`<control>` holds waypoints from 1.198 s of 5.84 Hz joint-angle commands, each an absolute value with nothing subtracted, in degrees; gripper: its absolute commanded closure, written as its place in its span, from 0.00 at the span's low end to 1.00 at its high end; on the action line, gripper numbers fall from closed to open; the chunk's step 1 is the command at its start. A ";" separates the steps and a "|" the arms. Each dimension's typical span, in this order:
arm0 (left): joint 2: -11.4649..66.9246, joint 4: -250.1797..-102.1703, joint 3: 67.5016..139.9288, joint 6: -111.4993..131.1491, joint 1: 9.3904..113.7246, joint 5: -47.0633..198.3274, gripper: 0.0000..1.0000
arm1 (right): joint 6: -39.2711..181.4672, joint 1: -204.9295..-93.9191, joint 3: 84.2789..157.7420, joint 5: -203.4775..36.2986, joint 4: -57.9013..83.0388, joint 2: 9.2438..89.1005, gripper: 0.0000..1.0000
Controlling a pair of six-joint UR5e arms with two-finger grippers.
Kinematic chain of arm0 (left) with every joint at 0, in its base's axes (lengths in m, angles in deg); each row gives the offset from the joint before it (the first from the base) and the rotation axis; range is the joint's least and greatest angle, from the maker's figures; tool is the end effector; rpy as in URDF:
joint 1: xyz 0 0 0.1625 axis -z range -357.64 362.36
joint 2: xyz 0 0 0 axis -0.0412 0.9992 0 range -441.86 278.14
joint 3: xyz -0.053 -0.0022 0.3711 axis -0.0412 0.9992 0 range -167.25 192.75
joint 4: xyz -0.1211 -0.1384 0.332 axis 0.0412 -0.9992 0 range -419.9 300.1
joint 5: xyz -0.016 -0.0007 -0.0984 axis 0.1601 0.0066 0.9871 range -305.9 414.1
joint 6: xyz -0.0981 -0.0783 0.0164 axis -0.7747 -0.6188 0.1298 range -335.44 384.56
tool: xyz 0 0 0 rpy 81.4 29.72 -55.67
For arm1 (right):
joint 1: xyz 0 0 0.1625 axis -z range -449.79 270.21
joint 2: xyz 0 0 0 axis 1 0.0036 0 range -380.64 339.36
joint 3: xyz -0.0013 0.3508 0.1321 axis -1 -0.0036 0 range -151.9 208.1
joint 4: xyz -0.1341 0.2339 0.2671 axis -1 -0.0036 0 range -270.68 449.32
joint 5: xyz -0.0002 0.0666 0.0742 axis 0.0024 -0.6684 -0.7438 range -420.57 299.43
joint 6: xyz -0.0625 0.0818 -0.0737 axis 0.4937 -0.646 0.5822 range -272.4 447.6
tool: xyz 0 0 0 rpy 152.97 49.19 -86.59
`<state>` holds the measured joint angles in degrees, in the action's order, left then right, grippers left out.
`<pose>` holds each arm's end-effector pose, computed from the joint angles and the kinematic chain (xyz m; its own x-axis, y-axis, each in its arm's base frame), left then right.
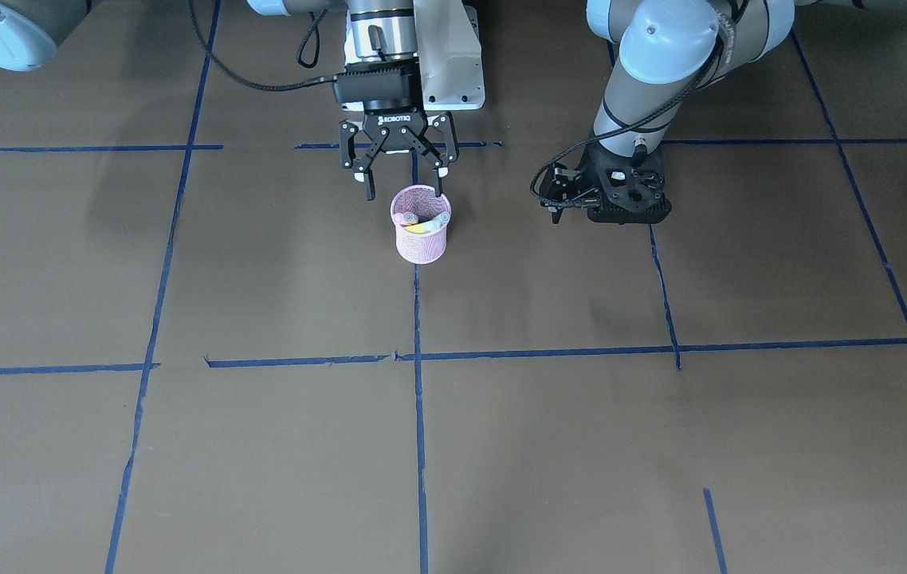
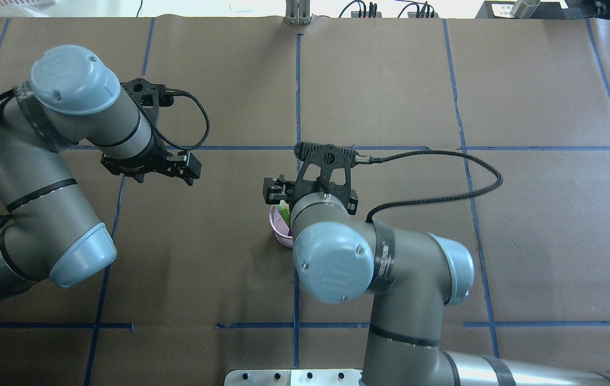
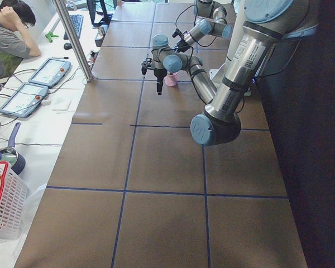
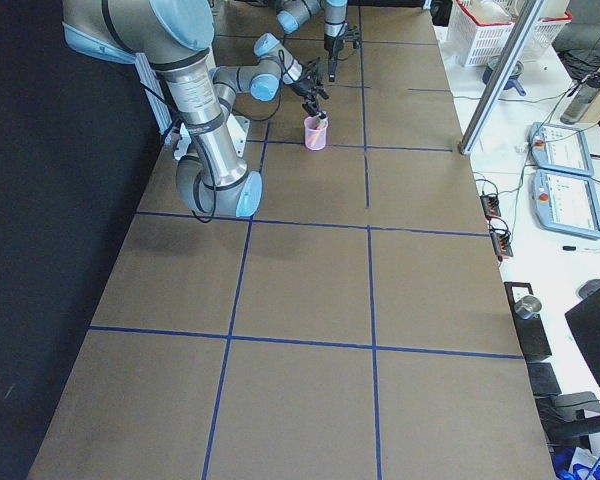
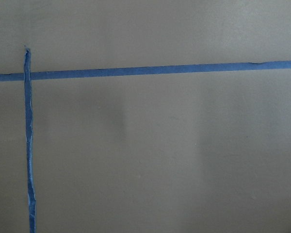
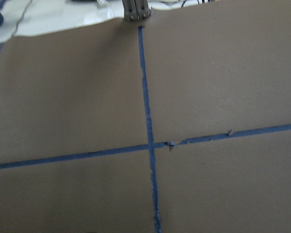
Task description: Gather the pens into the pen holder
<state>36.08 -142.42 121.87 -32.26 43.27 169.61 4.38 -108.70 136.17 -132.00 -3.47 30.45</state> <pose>0.3772 -0.4312 0.2580 0.6974 0.0492 -0.7150 0.0023 0.9975 0.0709 -0.4970 -0.3537 0.1456 0.6148 0.0922 0.7833 -0.4822 0.8299 0.2807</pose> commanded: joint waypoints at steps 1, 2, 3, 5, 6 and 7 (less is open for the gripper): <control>35.91 -142.25 122.26 -31.35 43.84 169.50 0.00 | 14.32 -119.88 136.74 -158.26 -10.75 30.52 0.00; 35.73 -142.25 122.34 -29.78 44.63 169.50 0.00 | 20.56 -125.51 136.21 -167.61 -13.14 30.86 0.00; 34.08 -142.16 122.52 -25.58 47.16 169.85 0.00 | 29.94 -131.83 134.56 -177.36 -14.03 32.26 0.00; 28.64 -142.07 121.74 -9.20 56.44 175.44 0.00 | 46.82 -141.25 133.22 -183.68 -14.83 39.00 0.00; 24.70 -142.16 121.03 2.20 63.11 177.91 0.00 | 59.35 -147.39 133.48 -186.05 -15.27 43.83 0.00; 20.57 -142.34 118.59 13.89 69.97 180.37 0.00 | 71.13 -153.19 134.09 -187.64 -15.10 49.79 0.00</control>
